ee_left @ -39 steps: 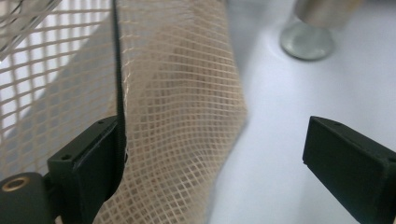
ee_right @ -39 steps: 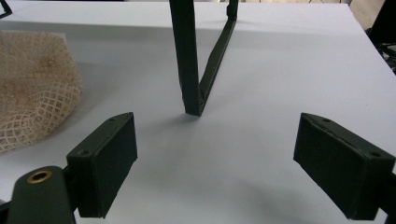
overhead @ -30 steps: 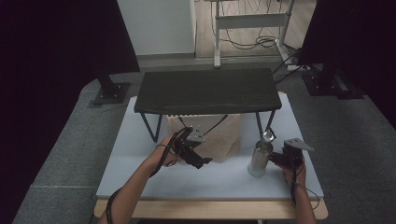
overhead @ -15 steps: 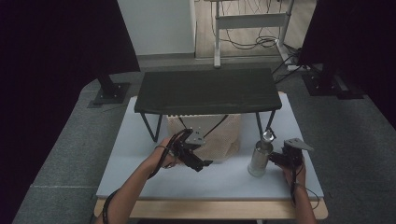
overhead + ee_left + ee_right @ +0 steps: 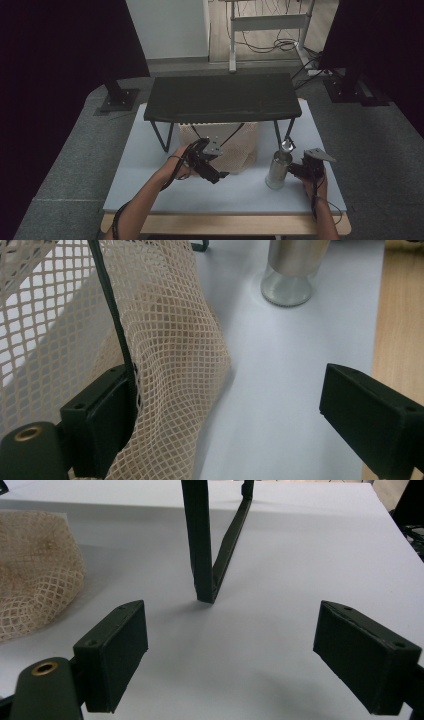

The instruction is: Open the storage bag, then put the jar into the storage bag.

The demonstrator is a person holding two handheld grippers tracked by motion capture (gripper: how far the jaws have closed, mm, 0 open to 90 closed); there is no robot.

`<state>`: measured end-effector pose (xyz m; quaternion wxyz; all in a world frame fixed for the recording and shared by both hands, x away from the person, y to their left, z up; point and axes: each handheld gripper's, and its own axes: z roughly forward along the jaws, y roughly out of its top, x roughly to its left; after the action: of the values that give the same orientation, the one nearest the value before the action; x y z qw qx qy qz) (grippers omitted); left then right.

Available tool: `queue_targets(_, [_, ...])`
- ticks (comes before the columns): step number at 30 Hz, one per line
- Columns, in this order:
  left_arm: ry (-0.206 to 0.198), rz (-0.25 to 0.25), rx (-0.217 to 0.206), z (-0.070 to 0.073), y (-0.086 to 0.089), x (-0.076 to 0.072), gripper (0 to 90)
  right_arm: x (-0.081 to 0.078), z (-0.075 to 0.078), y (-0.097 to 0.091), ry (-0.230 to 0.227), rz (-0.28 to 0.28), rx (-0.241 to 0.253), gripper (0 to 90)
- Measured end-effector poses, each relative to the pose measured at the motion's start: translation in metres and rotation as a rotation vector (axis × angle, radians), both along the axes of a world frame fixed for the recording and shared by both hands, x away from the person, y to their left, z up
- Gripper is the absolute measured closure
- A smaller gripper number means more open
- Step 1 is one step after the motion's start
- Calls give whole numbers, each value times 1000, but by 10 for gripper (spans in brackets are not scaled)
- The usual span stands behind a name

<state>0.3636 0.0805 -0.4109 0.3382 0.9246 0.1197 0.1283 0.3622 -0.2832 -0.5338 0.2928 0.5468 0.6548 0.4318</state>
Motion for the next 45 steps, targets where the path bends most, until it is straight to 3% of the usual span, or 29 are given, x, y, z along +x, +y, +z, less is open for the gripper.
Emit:
queue_targets(15, [-11, 1, -3, 1, 1, -3, 93, -3, 1, -2, -28, -12, 21, 88])
queue_targets(21, [-9, -1, 0, 1, 1, -3, 93, -8, 4, -5, -23, -13, -4, 65])
queue_targets(27, [-13, -1, 0, 2, 1, -4, 93, -16, 14, -9, -52, 23, 30, 88])
queue_targets(33, [-12, 4, 3, -1, 1, -2, 93, -23, 19, -10, -61, 51, 14, 100])
queue_targets(45, [-17, 5, -7, -2, 2, -3, 93, -54, 55, -17, -169, 127, 55, 132])
